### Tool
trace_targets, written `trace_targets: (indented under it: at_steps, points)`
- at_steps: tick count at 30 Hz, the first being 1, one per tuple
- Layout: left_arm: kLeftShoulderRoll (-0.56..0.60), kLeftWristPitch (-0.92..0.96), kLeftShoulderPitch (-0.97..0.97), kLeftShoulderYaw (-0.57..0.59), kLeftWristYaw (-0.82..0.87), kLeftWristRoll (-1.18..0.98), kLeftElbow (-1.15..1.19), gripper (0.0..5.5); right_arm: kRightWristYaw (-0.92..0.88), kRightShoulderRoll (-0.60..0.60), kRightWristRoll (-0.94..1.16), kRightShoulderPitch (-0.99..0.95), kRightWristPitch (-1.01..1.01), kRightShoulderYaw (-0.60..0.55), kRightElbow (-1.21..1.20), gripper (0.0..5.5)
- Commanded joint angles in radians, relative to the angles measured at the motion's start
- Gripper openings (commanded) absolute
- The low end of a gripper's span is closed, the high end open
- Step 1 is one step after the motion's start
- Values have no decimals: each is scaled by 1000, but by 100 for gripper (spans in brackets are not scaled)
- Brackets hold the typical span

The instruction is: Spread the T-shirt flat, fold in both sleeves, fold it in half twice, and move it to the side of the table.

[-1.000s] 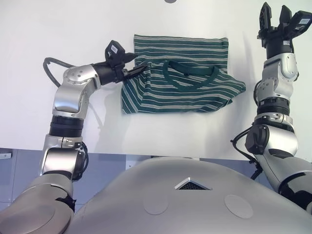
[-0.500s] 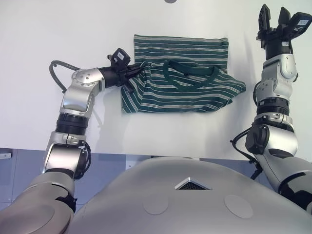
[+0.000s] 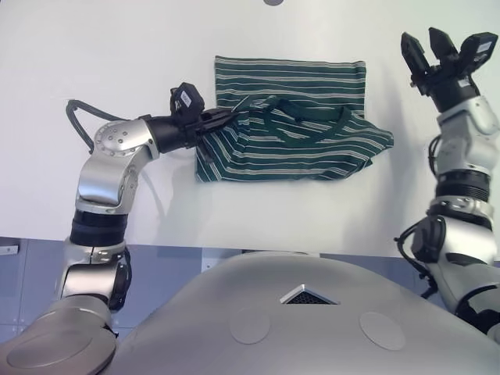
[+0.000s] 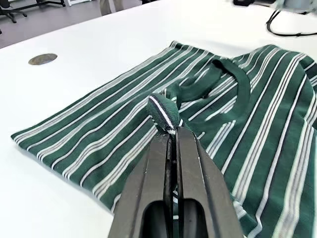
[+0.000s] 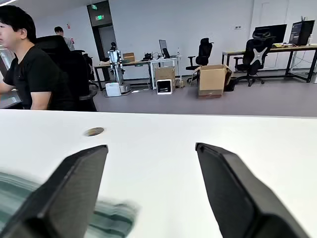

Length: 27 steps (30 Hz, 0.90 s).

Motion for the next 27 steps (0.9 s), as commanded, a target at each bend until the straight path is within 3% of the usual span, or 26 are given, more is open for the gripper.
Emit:
trace_targets:
  at_steps: [1, 5, 12, 16, 27]
  points:
    - [52, 19, 70, 50, -13, -27, -50, 1, 306, -229, 110, 148, 284, 7, -127, 331]
    - [64, 11, 84, 59, 4, -16, -34, 1, 417, -291, 81, 243, 372, 64, -125, 331]
    - [67, -9, 81, 46, 7, 14, 9, 1, 314, -146, 103, 248, 438, 64, -101, 331]
    - [67, -11, 80, 42, 2, 19, 14, 1, 307, -137, 69, 244, 452, 83, -53, 331]
    - [72, -16, 80, 28, -3, 25, 24, 0, 308, -113, 58, 267, 460, 109, -87, 100]
